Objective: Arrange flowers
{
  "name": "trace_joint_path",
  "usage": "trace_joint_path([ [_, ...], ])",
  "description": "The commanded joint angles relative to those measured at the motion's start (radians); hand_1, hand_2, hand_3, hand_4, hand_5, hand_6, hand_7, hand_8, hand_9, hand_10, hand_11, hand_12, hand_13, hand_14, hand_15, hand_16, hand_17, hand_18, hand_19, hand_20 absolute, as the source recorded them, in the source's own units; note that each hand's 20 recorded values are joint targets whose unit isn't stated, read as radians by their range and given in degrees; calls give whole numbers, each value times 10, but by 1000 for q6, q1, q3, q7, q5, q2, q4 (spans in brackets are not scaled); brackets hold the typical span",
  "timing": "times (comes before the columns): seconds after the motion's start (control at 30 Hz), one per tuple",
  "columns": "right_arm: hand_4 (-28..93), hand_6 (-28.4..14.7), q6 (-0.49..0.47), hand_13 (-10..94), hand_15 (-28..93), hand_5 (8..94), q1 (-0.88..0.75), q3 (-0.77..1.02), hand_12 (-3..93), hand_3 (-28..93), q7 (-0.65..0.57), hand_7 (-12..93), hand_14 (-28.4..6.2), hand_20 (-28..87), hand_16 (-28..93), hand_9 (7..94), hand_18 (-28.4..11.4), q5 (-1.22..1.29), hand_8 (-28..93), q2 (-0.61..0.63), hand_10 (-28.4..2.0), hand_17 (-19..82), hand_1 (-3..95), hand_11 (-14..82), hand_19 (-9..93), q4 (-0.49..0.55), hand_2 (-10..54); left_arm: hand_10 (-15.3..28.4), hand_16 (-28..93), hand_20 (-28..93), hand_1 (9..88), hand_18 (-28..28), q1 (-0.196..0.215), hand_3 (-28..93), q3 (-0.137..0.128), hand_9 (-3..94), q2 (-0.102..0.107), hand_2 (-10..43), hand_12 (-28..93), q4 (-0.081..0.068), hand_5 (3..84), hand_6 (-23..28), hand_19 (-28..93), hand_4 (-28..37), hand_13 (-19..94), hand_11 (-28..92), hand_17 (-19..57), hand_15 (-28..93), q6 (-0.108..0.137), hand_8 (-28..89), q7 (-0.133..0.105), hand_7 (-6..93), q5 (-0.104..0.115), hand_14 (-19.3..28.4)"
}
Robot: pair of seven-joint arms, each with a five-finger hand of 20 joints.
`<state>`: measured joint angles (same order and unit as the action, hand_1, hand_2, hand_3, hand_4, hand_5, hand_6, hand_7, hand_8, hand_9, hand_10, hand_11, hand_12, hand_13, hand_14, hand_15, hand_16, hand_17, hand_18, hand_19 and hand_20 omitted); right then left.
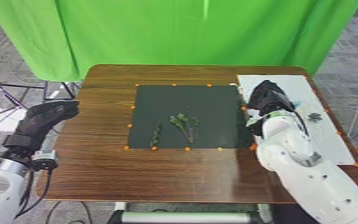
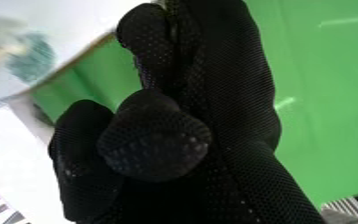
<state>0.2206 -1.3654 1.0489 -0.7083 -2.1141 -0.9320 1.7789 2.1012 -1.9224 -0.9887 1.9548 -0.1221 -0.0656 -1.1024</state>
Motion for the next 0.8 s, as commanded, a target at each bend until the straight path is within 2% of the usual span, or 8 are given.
trace_joint_path([
  [0.03,448,-39,-3,937,576,777,12,-2,499,-229,23,285,3,453,278,912,-77,13,241,-4,-107,683,946,141,932,79,-95,138,25,180,333,141,7,607,-5,456,-1,-65,119,7,483,45,82,-151,350,207,34,188,-16,-65,13,160,0,181],
  [0.43,464,-39,-13,937,579,778,-62,-51,497,-242,18,284,3,447,276,914,-74,-13,241,-111,-106,688,946,140,932,122,-95,136,25,179,333,141,5,605,-4,454,0,-65,119,4,482,46,80,-150,350,205,34,186,-36,-63,21,157,1,180],
  [0.6,469,-40,-19,937,579,777,-99,-25,496,-248,14,286,4,442,273,915,-73,-24,238,-157,-105,689,946,141,932,104,-95,136,26,179,331,142,0,606,2,454,3,-66,120,2,482,46,79,-149,350,204,33,186,-44,-63,26,157,1,181],
  [0.8,477,-42,-25,937,581,777,-138,-1,495,-254,-6,289,4,439,271,915,-72,-32,236,-175,-105,691,946,142,932,113,-95,137,26,179,330,142,0,607,-2,454,7,-67,119,3,482,46,80,-150,349,204,33,185,-53,-63,33,156,4,180],
])
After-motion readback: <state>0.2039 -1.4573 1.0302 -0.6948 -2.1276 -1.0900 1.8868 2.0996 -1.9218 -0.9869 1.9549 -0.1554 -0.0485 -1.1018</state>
